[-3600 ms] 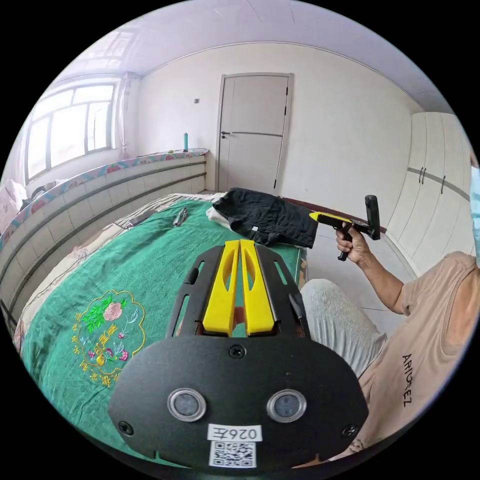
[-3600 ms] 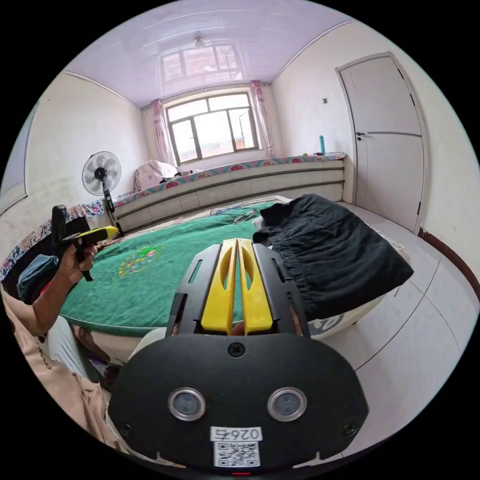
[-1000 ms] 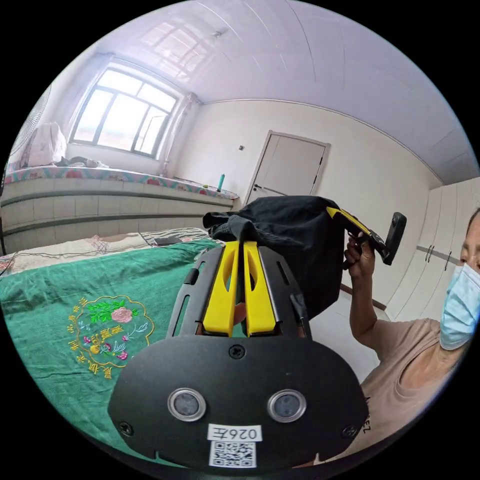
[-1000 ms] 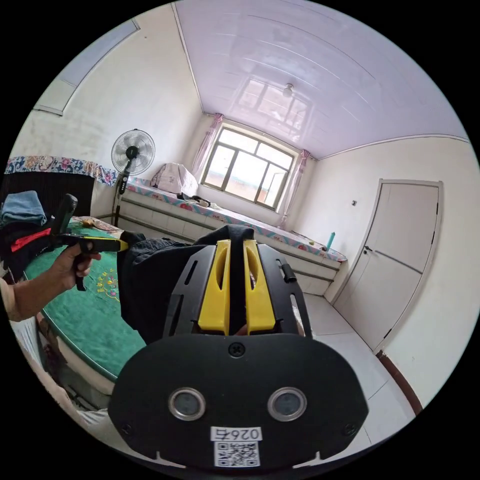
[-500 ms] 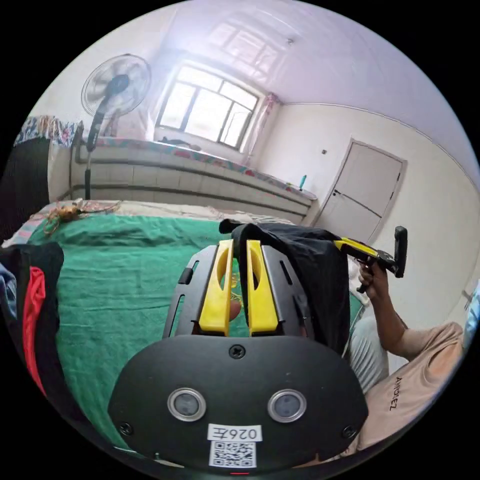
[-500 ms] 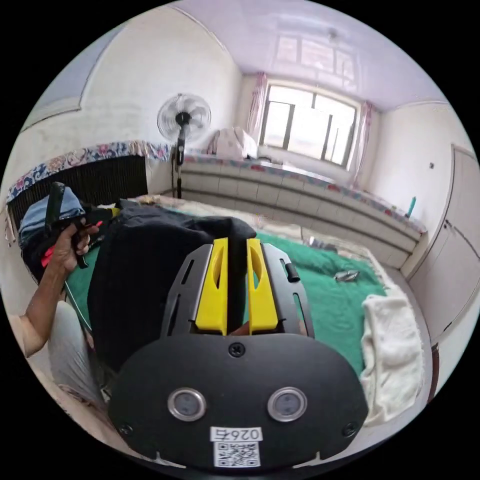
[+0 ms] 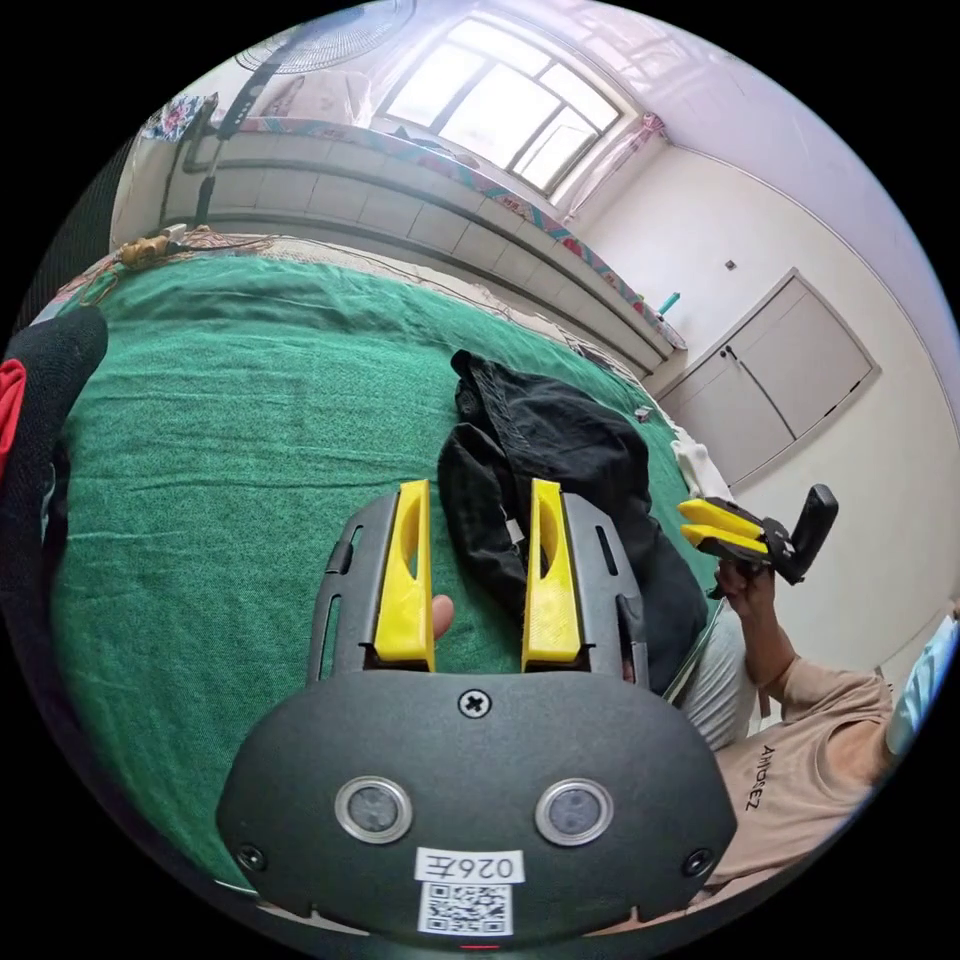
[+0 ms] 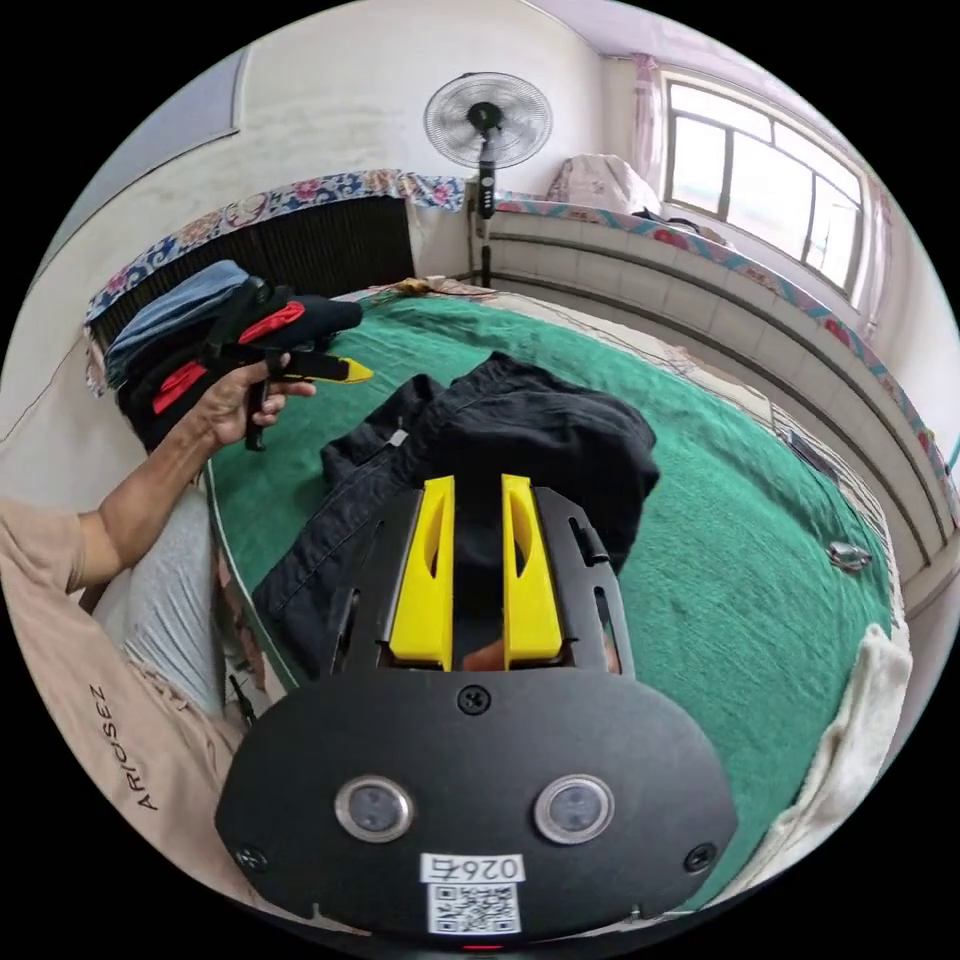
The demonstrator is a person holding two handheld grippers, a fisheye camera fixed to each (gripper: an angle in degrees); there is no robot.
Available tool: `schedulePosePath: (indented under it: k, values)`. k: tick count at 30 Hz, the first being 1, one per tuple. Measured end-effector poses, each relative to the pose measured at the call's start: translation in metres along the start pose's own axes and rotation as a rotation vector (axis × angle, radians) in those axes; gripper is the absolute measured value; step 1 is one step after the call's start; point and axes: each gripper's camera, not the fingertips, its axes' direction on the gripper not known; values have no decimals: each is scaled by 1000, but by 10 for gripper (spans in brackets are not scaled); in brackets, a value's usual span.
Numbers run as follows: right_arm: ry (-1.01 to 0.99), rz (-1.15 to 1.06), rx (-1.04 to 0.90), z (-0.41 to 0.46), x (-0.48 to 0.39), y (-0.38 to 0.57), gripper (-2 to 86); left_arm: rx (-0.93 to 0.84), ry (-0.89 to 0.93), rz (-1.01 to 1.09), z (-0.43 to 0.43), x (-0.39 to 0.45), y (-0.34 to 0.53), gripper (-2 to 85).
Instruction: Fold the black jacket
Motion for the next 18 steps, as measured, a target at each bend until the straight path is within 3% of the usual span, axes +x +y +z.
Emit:
schedulePosePath:
  k: [5, 10, 18]
  values:
    - [-262, -214, -67, 36, -48, 9, 69, -72, 6, -4, -1, -16, -9, 156]
    - [-275, -305, -113, 61, -66, 22, 87, -119, 22, 6, -6, -23, -14, 159]
    - [-327, -245, -231, 106, -52, 26, 93, -184, 4, -3, -1, -24, -19, 160]
